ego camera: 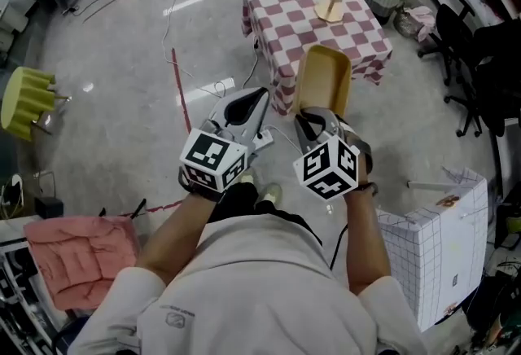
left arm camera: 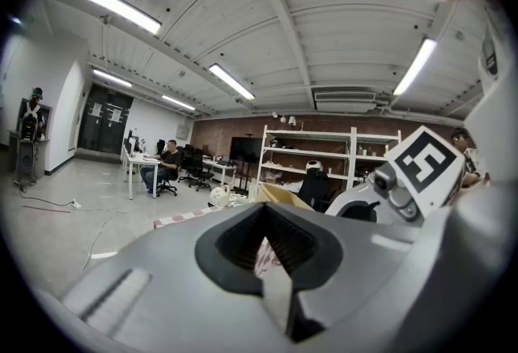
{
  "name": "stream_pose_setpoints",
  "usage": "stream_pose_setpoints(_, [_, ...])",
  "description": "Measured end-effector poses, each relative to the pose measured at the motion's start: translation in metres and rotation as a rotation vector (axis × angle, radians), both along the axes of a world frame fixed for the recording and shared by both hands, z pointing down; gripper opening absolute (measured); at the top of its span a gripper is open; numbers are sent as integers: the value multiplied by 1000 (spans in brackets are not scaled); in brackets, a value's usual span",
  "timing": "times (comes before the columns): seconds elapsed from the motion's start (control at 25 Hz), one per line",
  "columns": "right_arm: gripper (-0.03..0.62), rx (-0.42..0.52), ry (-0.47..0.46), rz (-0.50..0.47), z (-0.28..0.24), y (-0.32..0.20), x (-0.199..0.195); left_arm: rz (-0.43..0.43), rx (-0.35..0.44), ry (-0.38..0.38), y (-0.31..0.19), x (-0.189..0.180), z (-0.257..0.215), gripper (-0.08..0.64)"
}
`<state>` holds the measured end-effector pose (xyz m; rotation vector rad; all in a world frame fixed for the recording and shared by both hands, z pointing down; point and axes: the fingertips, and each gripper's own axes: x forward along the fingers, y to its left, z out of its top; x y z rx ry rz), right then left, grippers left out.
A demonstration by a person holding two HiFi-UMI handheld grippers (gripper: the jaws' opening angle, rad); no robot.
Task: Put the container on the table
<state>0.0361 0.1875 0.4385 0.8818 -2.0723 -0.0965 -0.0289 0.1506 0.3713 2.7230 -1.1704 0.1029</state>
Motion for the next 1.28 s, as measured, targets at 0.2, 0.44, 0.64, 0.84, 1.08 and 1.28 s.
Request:
stream_pose_setpoints(0.2, [37,-13,9,6,9,-22,1,13,-11,2,-22,3,5,6])
stream_pose_setpoints(0.44, [37,-30,47,28,12,-55,2,50,-2,33,-60,9,7,6])
stream_pose_setpoints(0.64, [37,-44,73,54,17,-90,-3,85,10,44,-99,9,8,6])
stream_pose_setpoints(0.84, [37,-51,82,80,23,-126,-14,116,3,51,-137,3,14,6])
stream_pose_setpoints(1.08, [37,-68,104,86,36,-156,-22,147,-14,48,-171,2,26,6])
stream_pose_setpoints(1.28, [37,-88,116,71,49,-183,-18,158,-25,38,-193,10,38,6])
